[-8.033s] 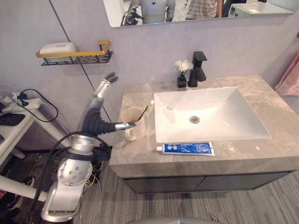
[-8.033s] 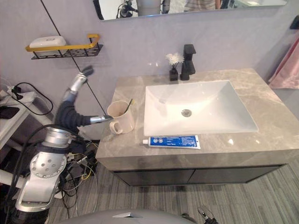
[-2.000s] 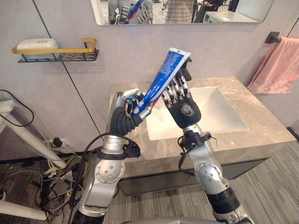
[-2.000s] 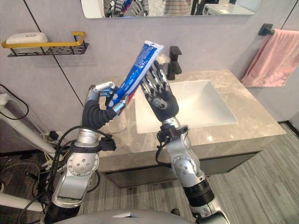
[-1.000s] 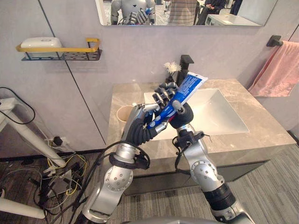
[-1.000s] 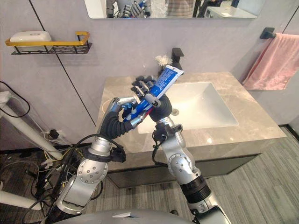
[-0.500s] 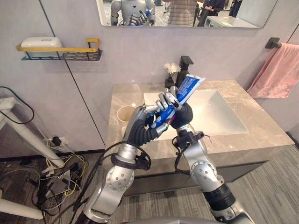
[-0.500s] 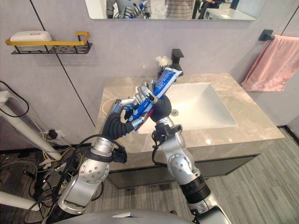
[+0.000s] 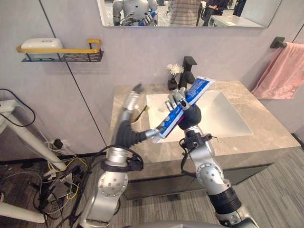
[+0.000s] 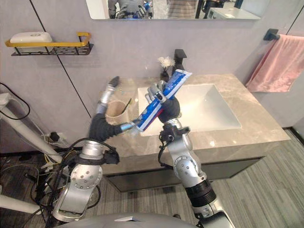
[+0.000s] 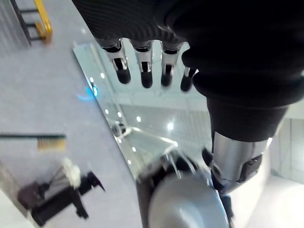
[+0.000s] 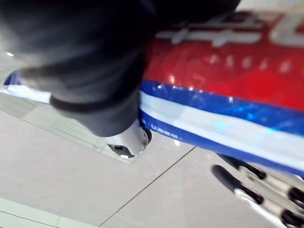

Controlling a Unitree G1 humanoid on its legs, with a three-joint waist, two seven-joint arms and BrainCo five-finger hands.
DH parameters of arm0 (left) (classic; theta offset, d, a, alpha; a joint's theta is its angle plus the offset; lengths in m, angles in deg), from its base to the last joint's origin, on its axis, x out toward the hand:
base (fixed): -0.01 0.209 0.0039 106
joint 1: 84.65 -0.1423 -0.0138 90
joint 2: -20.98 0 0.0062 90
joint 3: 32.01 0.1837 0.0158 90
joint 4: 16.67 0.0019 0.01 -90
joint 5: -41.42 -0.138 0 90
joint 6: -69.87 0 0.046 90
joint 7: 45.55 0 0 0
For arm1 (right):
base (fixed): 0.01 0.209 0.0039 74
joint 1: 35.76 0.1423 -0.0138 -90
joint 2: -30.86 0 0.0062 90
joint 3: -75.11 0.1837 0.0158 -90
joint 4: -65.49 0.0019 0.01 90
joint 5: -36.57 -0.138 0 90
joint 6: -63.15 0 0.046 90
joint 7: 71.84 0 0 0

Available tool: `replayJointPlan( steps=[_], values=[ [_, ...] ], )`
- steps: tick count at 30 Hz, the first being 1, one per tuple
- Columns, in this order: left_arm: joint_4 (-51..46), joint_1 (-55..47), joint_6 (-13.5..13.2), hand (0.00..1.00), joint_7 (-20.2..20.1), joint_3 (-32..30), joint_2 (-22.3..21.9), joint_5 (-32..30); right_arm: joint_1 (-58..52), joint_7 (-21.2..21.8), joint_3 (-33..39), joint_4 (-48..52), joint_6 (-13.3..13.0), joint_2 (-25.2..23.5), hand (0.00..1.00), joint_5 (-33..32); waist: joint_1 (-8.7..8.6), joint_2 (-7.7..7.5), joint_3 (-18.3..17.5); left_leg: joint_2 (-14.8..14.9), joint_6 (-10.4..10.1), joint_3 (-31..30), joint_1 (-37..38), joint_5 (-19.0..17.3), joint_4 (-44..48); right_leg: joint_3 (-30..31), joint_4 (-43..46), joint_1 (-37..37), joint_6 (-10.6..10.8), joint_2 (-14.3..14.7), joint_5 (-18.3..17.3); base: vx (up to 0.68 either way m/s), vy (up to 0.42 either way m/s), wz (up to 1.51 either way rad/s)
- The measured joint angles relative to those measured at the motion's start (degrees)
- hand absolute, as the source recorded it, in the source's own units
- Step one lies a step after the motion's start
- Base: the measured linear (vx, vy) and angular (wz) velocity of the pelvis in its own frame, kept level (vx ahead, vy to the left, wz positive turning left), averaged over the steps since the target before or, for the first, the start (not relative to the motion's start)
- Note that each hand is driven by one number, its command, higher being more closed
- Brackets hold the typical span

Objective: Organize washtable

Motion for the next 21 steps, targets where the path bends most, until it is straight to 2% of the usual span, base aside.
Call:
replayJointPlan(
  steps=[5,12,14,17,21],
  values=[
    [-3.11,-3.19,0.09,0.0,1.88,-5.73,-0.64,-0.01,-1.27,-0.68,2.01,0.01,-0.05,0.03,1.0,0.44,0.11,0.7,0.01,0.01,0.0,-0.32,0.0,0.0,-0.15,-0.28,0.0,0.1,-0.03,0.02,-0.16,0.01,-0.004,0.03],
    [-3.37,-11.15,0.39,0.0,3.2,-15.51,-5.95,0.52,-1.2,-2.69,8.83,0.05,-0.7,0.65,1.0,7.17,1.72,0.69,-0.01,-0.06,-0.01,-1.5,-0.06,0.01,-1.06,-1.6,0.0,0.56,0.13,-0.06,-0.69,0.01,-0.006,0.09],
    [-0.3,-13.72,0.61,0.0,3.15,-18.75,-8.46,1.24,-0.94,-3.27,11.53,0.13,-0.66,2.1,1.0,9.18,3.1,0.63,0.02,-0.12,-0.02,-1.75,-0.12,0.02,-1.29,-1.8,0.0,0.6,0.24,-0.09,-0.82,0.02,-0.004,0.06],
    [6.95,-15.29,2.17,0.0,2.48,-22.02,-10.76,2.89,2.22,-4.33,15.26,0.16,-0.66,5.04,1.0,13.96,3.32,0.28,0.24,-0.5,0.05,-3.46,-1.07,0.41,-1.82,-3.53,0.0,0.66,0.48,-0.5,-1.19,0.0,-0.002,0.28],
    [14.67,-17.33,3.97,0.0,1.41,-23.57,-12.23,4.54,8.86,-5.49,16.82,0.11,-0.65,9.47,1.0,18.11,4.22,-0.54,0.75,-0.57,0.05,-4.32,-1.53,0.63,-2.08,-4.51,0.0,0.56,0.61,-0.63,-1.31,0.02,-0.006,0.16]
  ],
)
